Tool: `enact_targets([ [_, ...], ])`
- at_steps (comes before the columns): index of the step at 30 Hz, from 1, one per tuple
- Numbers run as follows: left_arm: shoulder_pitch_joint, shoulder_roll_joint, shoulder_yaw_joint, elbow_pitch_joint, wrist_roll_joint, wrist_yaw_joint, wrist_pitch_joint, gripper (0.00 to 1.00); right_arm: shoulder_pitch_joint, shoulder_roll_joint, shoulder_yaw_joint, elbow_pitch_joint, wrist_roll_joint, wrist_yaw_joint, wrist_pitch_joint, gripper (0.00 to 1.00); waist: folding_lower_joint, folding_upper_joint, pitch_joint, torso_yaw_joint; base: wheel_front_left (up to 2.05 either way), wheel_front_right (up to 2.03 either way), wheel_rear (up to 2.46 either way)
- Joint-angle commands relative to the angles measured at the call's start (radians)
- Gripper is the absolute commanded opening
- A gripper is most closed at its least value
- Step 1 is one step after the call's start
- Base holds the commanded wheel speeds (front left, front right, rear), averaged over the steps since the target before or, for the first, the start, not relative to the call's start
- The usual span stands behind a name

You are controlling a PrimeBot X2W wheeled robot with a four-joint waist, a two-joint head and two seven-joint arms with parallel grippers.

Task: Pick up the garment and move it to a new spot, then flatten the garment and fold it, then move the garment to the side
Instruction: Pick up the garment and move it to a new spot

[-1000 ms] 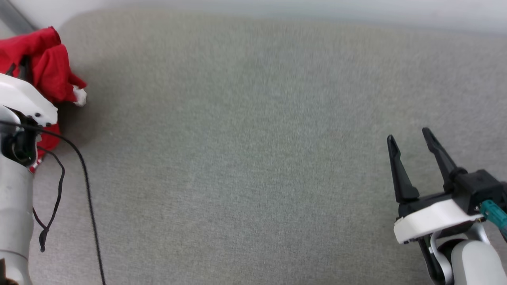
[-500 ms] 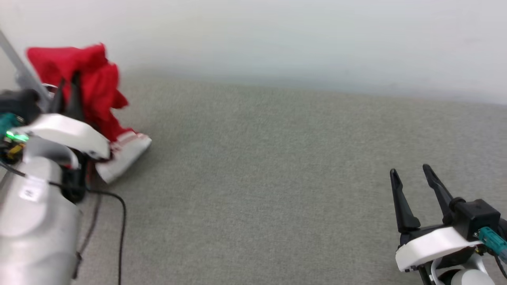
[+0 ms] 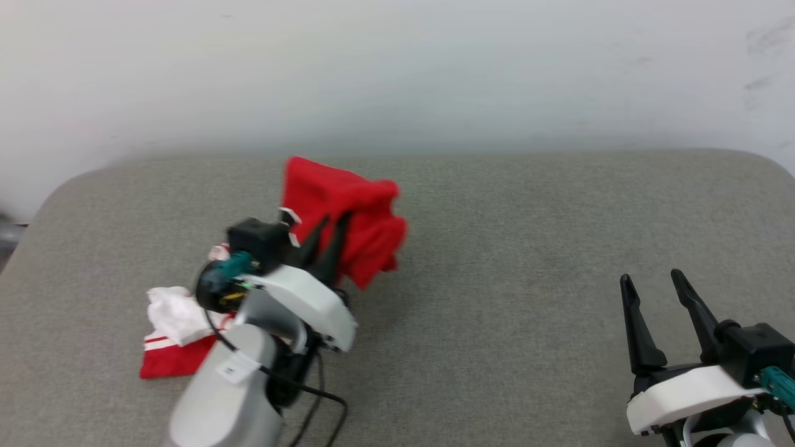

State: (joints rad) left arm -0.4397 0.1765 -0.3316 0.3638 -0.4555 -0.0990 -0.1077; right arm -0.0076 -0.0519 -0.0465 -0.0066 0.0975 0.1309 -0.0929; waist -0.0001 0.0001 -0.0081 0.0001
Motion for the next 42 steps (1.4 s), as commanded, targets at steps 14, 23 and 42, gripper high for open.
enact_targets([
  [14,0.060,-0.115,-0.442,0.076,-0.065,-0.032,0.069,0.00,-0.036,0.002,-0.017,-0.015,0.028,0.000,-0.021,1.00,0.0001,-0.0001,0.152,-0.086,0.00,0.00,0.00],
  [23,0.011,-0.097,-0.602,0.132,-0.128,-0.032,-0.011,1.00,-0.047,0.002,-0.021,0.013,0.019,0.000,-0.030,1.00,0.0001,-0.0001,0.137,-0.056,0.00,0.00,0.00],
  [42,0.126,0.041,-0.287,-0.095,-0.074,0.161,-0.158,1.00,0.053,0.002,-0.018,-0.022,0.003,0.000,0.031,1.00,0.0001,-0.0001,-0.012,0.010,0.00,0.00,0.00],
])
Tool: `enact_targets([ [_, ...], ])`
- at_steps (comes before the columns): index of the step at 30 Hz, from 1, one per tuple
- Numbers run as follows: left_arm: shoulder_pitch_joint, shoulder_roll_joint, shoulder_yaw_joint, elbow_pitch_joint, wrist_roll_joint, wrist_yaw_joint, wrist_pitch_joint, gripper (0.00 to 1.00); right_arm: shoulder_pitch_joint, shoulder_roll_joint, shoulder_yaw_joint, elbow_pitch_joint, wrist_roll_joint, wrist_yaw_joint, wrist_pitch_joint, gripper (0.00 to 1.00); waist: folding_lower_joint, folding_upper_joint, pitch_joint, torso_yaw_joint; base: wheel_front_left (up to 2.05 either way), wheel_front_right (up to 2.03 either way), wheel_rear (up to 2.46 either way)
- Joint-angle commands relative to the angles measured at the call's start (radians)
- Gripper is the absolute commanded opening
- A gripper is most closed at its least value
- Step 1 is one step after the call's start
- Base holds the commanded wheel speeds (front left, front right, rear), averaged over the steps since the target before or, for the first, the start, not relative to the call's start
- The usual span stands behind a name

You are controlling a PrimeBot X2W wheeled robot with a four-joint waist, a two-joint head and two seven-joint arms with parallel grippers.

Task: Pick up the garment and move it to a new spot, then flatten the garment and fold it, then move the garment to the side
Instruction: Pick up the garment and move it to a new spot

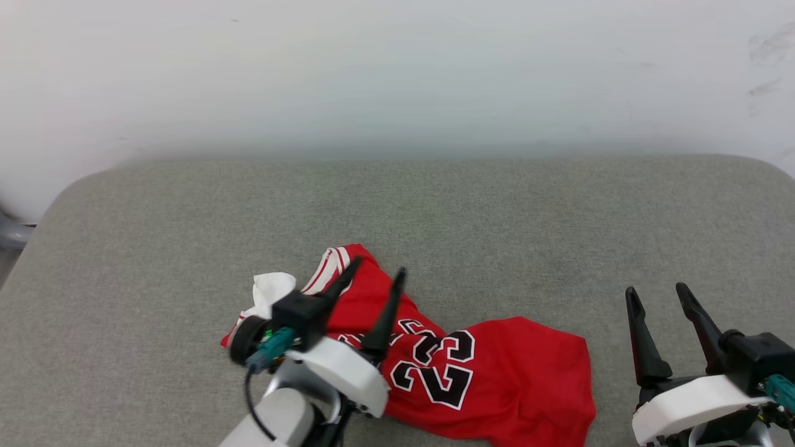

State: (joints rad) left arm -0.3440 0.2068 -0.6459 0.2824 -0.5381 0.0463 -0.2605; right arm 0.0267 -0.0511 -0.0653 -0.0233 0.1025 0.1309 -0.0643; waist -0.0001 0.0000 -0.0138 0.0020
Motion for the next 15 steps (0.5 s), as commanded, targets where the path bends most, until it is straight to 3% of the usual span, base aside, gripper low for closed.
enact_targets([
  [1,0.031,0.011,0.027,-0.013,0.009,0.016,-0.005,1.00,0.018,0.001,0.001,-0.005,-0.002,0.000,0.002,1.00,0.0001,0.0000,-0.007,0.008,0.00,0.00,0.00],
  [9,0.177,0.089,0.227,-0.098,0.056,0.096,-0.005,1.00,0.040,0.001,0.007,-0.023,-0.004,0.000,0.019,1.00,0.0001,0.0000,-0.032,0.036,0.00,0.00,0.00],
  [15,0.243,0.115,0.266,-0.115,0.077,0.103,-0.005,1.00,0.055,0.001,0.012,-0.024,-0.001,0.000,0.026,1.00,0.0001,0.0000,-0.045,0.044,0.00,0.00,0.00],
])
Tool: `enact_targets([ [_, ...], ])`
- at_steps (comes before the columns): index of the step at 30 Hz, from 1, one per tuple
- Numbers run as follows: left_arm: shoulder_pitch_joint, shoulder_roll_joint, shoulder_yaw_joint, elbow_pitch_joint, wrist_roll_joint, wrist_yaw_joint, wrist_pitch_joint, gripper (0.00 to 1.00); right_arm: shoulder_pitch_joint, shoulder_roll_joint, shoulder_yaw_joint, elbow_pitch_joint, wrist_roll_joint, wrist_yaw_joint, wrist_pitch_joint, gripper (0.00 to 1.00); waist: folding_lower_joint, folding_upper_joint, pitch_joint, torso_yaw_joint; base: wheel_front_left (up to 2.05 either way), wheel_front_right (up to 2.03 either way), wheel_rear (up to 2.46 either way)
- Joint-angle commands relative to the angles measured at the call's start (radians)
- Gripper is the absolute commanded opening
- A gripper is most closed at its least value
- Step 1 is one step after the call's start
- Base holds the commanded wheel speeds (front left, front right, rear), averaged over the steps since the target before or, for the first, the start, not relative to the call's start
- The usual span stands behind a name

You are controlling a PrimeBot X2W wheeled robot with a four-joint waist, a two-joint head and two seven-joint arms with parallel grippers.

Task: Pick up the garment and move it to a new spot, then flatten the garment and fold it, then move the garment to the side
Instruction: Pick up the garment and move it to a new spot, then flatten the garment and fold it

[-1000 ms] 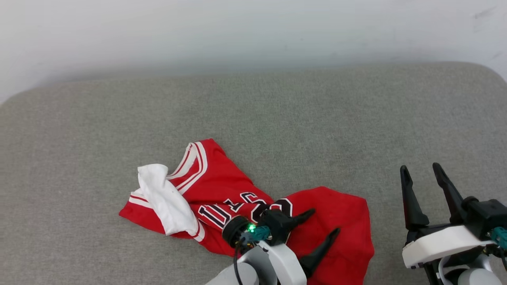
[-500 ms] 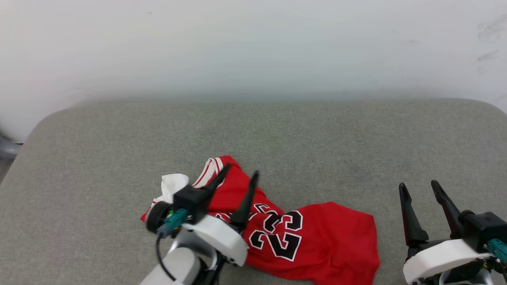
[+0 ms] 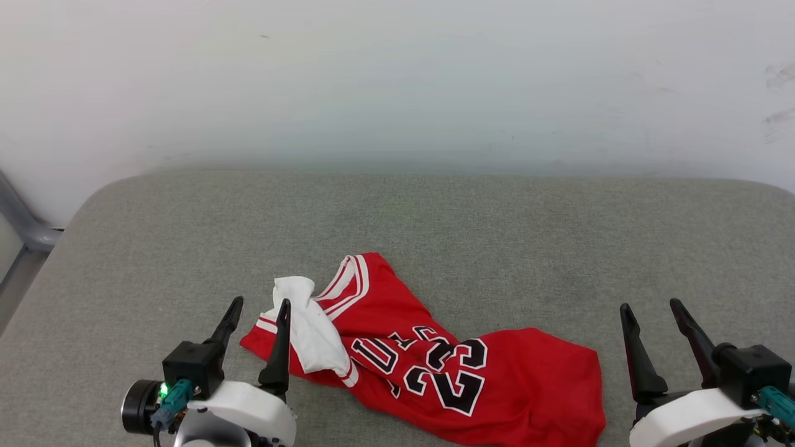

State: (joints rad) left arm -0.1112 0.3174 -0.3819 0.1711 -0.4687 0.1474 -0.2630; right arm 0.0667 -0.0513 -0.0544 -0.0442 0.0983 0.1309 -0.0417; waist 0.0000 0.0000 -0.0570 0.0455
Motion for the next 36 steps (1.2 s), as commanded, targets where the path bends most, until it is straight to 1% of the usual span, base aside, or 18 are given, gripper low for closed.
enact_targets([
  [1,0.018,0.006,0.005,-0.007,0.010,0.002,-0.002,1.00,0.017,0.001,0.001,-0.004,0.004,0.000,0.004,1.00,0.0000,0.0000,-0.003,0.001,0.00,0.00,0.00],
  [7,0.041,-0.002,0.015,-0.019,0.017,0.010,-0.002,1.00,0.020,0.001,0.001,-0.002,0.010,0.000,0.005,1.00,0.0000,0.0000,-0.007,0.004,0.00,0.00,0.00],
  [13,0.037,-0.004,0.021,-0.022,0.019,0.005,-0.002,1.00,0.010,0.001,-0.009,0.020,0.034,0.000,0.016,1.00,0.0000,0.0000,-0.005,0.009,0.00,0.00,0.00],
  [18,0.017,-0.012,0.014,-0.015,0.019,-0.005,-0.002,1.00,-0.015,0.001,-0.038,0.074,0.074,0.000,0.084,1.00,0.0000,0.0000,0.001,0.042,0.00,0.00,0.00],
  [22,0.001,-0.026,0.012,-0.015,0.026,-0.015,-0.002,1.00,-0.068,0.001,-0.058,0.122,0.099,0.000,0.163,1.00,0.0000,0.0000,0.016,0.082,0.00,0.00,0.00],
  [24,-0.010,-0.035,0.005,-0.014,0.029,-0.023,-0.002,1.00,-0.108,0.001,-0.061,0.154,0.094,0.000,0.213,1.00,0.0000,0.0000,0.028,0.110,0.00,0.00,0.00],
  [28,-0.032,-0.051,-0.006,-0.011,0.040,-0.042,-0.002,1.00,-0.202,-0.015,-0.033,0.234,0.116,0.000,0.340,1.00,0.0000,0.0000,0.051,0.158,0.00,0.00,0.00],
  [32,-0.061,-0.073,-0.006,-0.010,0.051,-0.057,-0.002,1.00,-0.322,-0.051,0.047,0.307,0.151,0.000,0.471,1.00,0.0000,0.0000,0.096,0.197,0.00,0.00,0.00],
  [36,-0.086,-0.096,0.012,-0.007,0.064,-0.071,-0.002,1.00,-0.426,-0.088,0.170,0.379,0.218,0.000,0.582,1.00,0.0000,0.0000,0.135,0.235,0.00,0.00,0.00],
])
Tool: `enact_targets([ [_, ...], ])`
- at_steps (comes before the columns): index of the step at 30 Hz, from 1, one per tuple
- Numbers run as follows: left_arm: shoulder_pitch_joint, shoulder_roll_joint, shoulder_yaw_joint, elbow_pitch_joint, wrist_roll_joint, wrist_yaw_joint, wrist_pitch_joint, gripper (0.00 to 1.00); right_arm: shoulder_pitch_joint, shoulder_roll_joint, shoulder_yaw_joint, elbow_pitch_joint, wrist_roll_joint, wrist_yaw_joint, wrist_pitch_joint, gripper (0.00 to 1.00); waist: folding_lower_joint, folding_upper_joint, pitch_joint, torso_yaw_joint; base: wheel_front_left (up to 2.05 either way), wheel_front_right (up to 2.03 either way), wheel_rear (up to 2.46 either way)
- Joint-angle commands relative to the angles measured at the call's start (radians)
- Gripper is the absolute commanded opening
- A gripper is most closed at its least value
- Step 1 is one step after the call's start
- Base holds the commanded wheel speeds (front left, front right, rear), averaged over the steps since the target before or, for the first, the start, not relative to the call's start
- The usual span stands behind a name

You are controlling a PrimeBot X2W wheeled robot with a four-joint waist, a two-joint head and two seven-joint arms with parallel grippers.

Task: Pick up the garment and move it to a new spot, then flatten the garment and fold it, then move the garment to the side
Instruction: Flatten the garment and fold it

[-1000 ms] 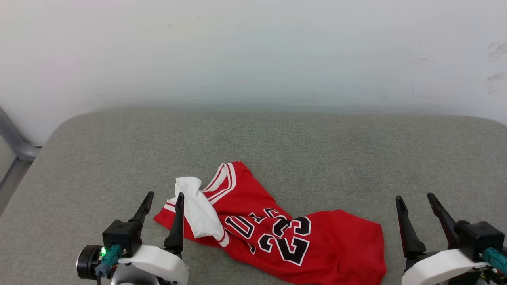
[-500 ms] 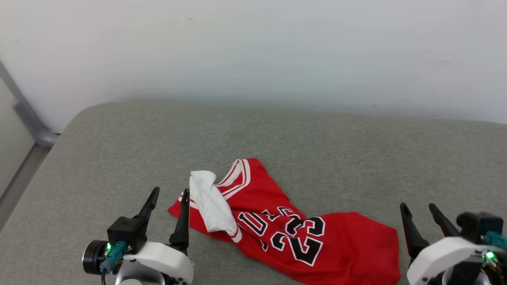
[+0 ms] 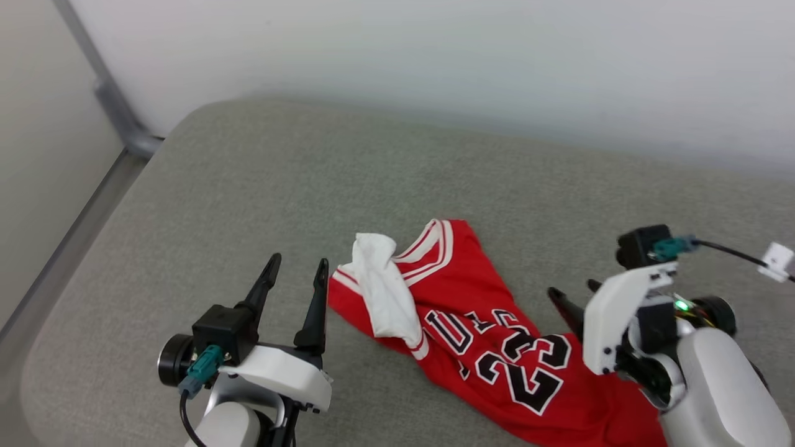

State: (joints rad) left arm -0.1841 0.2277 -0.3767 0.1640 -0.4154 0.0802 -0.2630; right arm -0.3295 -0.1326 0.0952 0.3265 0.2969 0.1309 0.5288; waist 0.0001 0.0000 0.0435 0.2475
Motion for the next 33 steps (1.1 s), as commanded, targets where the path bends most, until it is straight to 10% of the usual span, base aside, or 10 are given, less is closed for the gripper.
enact_targets([
  [1,-0.020,-0.011,0.011,0.000,0.014,-0.009,-0.002,1.00,-0.051,-0.020,0.049,0.024,0.033,0.000,0.033,1.00,-0.0001,0.0000,0.045,0.044,0.00,0.00,0.00],
  [18,-0.046,-0.110,0.085,0.038,0.081,-0.089,-0.002,1.00,-0.231,-0.104,0.456,0.329,0.241,0.000,0.213,1.00,-0.0001,0.0000,0.128,0.100,0.00,0.00,0.00],
  [19,-0.046,-0.118,0.092,0.045,0.089,-0.098,-0.002,1.00,-0.233,-0.102,0.490,0.363,0.269,0.000,0.242,0.38,-0.0001,0.0000,0.126,0.096,0.00,0.00,0.00],
  [20,-0.045,-0.122,0.096,0.049,0.090,-0.104,-0.002,1.00,-0.237,-0.100,0.501,0.369,0.282,0.000,0.239,0.04,-0.0001,0.0000,0.124,0.093,0.00,0.00,0.00],
  [33,-0.018,-0.137,0.139,0.072,0.122,-0.132,-0.002,1.00,-0.392,-0.141,0.513,0.341,0.327,-0.001,-0.041,0.00,-0.0001,0.0000,0.076,0.045,0.00,0.00,0.00],
])
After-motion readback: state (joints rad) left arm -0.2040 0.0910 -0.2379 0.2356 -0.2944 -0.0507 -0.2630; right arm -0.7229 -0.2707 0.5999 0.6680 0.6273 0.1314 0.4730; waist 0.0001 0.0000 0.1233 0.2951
